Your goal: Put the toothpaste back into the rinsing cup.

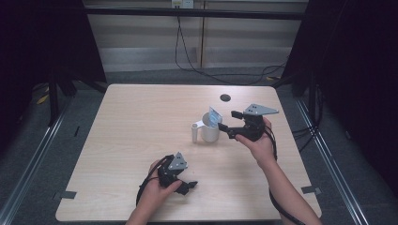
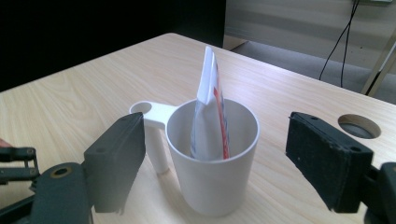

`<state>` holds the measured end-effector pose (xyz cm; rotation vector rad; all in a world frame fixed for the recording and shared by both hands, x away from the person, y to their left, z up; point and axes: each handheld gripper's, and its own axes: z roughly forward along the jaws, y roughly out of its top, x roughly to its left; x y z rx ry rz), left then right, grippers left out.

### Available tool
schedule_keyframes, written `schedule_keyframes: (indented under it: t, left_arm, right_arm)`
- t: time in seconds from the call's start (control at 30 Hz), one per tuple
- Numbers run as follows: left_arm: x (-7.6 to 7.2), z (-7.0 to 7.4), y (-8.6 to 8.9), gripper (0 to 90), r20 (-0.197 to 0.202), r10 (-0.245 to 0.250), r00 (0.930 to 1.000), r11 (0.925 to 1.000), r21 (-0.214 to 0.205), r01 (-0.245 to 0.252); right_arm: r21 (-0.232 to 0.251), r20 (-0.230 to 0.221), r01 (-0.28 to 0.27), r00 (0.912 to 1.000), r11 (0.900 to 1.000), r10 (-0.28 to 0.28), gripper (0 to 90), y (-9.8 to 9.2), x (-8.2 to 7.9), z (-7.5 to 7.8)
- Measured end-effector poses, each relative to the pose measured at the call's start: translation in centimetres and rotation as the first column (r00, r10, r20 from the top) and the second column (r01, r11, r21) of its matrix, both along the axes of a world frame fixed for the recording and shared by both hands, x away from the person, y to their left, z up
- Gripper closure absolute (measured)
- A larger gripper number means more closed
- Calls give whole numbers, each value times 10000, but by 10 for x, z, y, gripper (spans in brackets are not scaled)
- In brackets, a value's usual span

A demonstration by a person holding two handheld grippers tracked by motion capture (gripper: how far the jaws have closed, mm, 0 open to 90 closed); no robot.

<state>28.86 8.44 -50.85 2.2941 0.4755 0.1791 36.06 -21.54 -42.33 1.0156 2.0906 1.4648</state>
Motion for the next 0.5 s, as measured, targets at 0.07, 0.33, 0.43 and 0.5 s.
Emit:
schedule_keyframes:
  t: [0.07, 0.33, 0.43, 0.5]
  left_arm:
    - [0, 0, 0, 157, 0, 1, 10000, 10000, -2, -1]
    - [0, 0, 0, 157, 33, 22, 10000, 10000, -7, -22]
    - [0, 0, 0, 157, 5, 67, 10000, 10000, -48, -67]
    - [0, 0, 0, 157, 25, 27, 10000, 10000, 8, -27]
  right_arm:
    - [-184, 26, -59, 10000, 9998, 59, 193, -2, -3, 0]
    - [-821, -83, -210, 9998, 9964, 204, 183, -8, -16, -4]
    - [-916, -133, -249, 9996, 9955, 238, 181, -10, -20, -5]
    - [-1013, -191, -299, 9994, 9944, 281, 181, -12, -22, -7]
